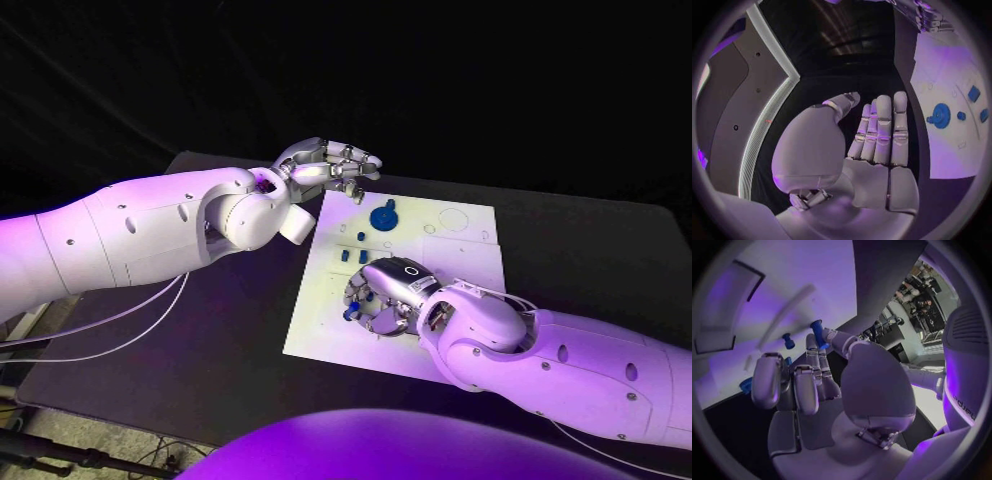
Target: Assemble the parts on the task board
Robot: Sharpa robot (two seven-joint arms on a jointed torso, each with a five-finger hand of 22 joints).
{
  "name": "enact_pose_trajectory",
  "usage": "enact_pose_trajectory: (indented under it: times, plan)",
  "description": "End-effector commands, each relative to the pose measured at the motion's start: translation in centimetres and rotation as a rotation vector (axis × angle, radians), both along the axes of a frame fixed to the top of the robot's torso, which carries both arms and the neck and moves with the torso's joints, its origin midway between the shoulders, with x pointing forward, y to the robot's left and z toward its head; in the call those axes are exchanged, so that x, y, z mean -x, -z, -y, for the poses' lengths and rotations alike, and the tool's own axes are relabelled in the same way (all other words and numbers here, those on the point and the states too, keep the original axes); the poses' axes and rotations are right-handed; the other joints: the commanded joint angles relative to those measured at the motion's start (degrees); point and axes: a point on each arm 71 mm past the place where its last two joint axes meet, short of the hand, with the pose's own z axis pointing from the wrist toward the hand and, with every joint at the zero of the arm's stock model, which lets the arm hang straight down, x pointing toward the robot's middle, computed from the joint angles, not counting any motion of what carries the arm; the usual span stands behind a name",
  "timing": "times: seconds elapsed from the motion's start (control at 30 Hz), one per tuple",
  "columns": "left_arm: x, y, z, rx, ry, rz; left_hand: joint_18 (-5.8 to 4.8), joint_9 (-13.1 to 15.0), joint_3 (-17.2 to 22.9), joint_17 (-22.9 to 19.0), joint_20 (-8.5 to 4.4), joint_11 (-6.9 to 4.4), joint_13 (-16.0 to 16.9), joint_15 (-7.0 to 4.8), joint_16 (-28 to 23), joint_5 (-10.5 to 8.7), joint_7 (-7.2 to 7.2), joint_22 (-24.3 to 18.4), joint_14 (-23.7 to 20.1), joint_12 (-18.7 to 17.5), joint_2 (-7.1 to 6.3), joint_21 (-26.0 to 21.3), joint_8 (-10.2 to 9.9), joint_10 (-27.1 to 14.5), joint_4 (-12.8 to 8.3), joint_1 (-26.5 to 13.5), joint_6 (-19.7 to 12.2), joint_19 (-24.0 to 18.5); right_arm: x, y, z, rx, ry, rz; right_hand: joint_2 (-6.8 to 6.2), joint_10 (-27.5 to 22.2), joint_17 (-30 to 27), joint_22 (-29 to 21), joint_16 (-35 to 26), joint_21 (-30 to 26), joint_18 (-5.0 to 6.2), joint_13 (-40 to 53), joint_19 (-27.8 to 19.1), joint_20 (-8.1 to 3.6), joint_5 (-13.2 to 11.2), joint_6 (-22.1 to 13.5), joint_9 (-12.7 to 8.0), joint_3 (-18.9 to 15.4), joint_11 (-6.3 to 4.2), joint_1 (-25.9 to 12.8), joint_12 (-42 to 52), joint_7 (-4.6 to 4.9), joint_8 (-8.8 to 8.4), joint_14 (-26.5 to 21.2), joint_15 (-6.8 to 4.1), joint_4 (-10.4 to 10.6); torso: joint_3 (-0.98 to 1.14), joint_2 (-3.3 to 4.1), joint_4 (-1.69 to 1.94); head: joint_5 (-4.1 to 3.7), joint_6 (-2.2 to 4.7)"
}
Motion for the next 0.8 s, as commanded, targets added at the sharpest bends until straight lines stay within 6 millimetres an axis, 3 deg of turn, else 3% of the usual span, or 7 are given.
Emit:
enact_pose_trajectory:
  times: [0.03, 0.13, 0.27, 0.4, 0.8]
  plan:
    - [0.1, -0.09, 0.22, 0.013, 0.016, -0.002, 0.53, 0.06, 0.25, -0.05, -0.17, -0.01, -0.06, 0.02, -0.11, 0.01, 0.01, -0.05, -0.38, 0.21, 0.31, -0.21, 0.14, -0.29, -0.17, -0.47, -0.59, 0.15, 0.25, 0.3, -0.15, 0.054, -0.023, 0.024, 0.0, -0.04, -0.02, 9.47, -0.03, -0.33, -0.22, 0.05, -0.29, -0.23, 0.13, -0.29, 0.25, 0.05, 0.27, 0.01, -0.29, 0.09, 0.04, 2.57, -0.38, -0.4, 0.01, -0.01, -0.02, 0.03, 0.02]
    - [0.1, -0.09, 0.22, 0.013, 0.016, -0.002, 0.53, 0.06, 0.25, -0.05, -0.17, -0.01, -0.06, 0.02, -0.11, 0.01, 0.01, -0.05, -0.38, 0.21, 0.31, -0.21, 0.14, -0.29, -0.17, -0.47, -0.59, 0.15, 0.37, 0.29, -0.31, 0.055, -0.032, 0.024, -0.5, -0.46, -0.14, 9.45, -0.08, -0.44, -0.22, 0.03, -0.34, -0.14, 0.02, -0.99, 0.28, -0.07, 0.5, -0.43, -0.64, 0.34, -0.24, 2.54, -0.2, -0.43, 0.01, -0.01, -0.06, 0.07, 0.02]
    - [0.09, -0.09, 0.22, 0.012, 0.016, -0.002, 0.53, 0.06, 0.25, -0.05, -0.17, -0.01, -0.06, 0.02, -0.11, 0.01, 0.01, -0.05, -0.38, 0.21, 0.31, -0.21, 0.14, -0.29, -0.17, -0.47, -0.59, 0.15, 0.49, 0.29, -0.48, 0.051, -0.042, 0.022, -2.53, -2.68, -0.52, 9.31, -0.23, -0.97, -0.19, -0.22, -0.55, 0.49, 0.15, -4.66, -0.41, -0.73, 1.57, -2.28, -0.99, 1.66, -2.25, 2.44, 0.68, -0.14, 0.0, -0.03, -0.07, 0.02, 0.02]
    - [0.08, -0.08, 0.22, 0.012, 0.016, -0.003, 0.53, 0.06, 0.25, -0.05, -0.17, -0.01, -0.06, 0.02, -0.11, 0.01, 0.01, -0.05, -0.38, 0.21, 0.31, -0.21, 0.14, -0.29, -0.17, -0.47, -0.59, 0.15, 0.48, 0.25, -0.48, 0.043, -0.038, 0.026, -3.95, -4.44, -0.75, 9.22, -0.29, -1.34, -0.09, -0.29, -0.69, 0.93, 0.58, -7.79, -1.19, -1.94, 1.85, -3.25, -0.85, 1.93, -3.95, 2.34, 0.99, -0.12, 0.01, -0.05, -0.08, -0.05, 0.02]
    - [0.04, -0.06, 0.17, 0.012, 0.015, -0.003, 0.53, 0.11, 0.26, -0.11, -0.16, 0.0, -0.09, 0.03, -0.06, 0.01, 0.0, -0.04, -0.42, 0.31, 0.34, -0.31, 0.22, -0.37, -0.22, -0.53, -0.64, 0.18, 0.67, -0.6, 0.45, -0.024, -0.001, 0.073, -4.49, -5.23, -0.66, 9.23, -0.23, -1.28, -0.07, -0.18, -0.67, 1.01, 1.15, -9.37, -1.69, -3.34, 1.78, -3.35, -0.59, 1.94, -4.73, 2.34, 0.94, -0.28, 0.06, -0.06, -0.16, -0.31, 0.02]
